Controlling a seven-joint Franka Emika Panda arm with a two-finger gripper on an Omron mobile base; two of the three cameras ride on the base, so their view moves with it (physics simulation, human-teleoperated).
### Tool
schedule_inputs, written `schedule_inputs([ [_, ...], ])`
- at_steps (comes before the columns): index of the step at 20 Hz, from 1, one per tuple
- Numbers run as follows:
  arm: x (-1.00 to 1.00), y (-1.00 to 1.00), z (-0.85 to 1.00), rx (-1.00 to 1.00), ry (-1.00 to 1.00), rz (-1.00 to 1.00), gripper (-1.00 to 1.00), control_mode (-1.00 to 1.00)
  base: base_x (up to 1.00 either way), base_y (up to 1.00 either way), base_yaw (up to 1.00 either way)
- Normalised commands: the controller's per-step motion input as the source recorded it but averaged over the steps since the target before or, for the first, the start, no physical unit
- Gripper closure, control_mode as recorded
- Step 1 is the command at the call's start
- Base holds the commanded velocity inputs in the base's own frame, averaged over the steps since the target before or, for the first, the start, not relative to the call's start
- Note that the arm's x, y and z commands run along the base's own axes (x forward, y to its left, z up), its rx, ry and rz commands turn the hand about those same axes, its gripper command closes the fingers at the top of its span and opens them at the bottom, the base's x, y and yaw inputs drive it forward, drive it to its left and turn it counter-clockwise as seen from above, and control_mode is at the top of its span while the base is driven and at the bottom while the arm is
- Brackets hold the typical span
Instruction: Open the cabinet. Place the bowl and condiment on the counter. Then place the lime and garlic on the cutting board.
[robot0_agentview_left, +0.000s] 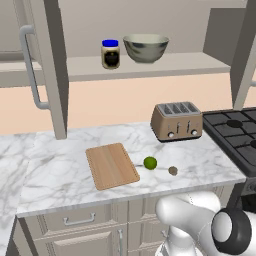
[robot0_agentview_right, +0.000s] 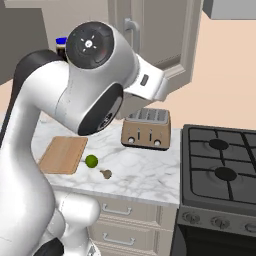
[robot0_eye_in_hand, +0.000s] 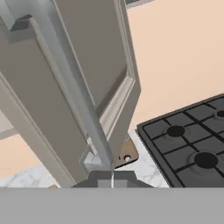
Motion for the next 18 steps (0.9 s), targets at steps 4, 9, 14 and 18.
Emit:
schedule_inputs([
  [4, -1.00, 0.38, 0.21, -0.06, -0.02, 0.02, 1.00, -1.00, 0.00, 0.00, 0.00],
  [9, -0.94, 0.69, 0.24, -0.11, 0.00, 0.00, -1.00, -1.00, 0.00, 0.00, 0.00],
  [14, -0.59, 0.82, 0.21, -0.15, 0.00, 0.02, -1.00, -1.00, 0.00, 0.00, 0.00],
  [18, 0.00, 0.99, 0.00, -0.19, 0.00, 0.00, -1.00, -1.00, 0.00, 0.00, 0.00],
])
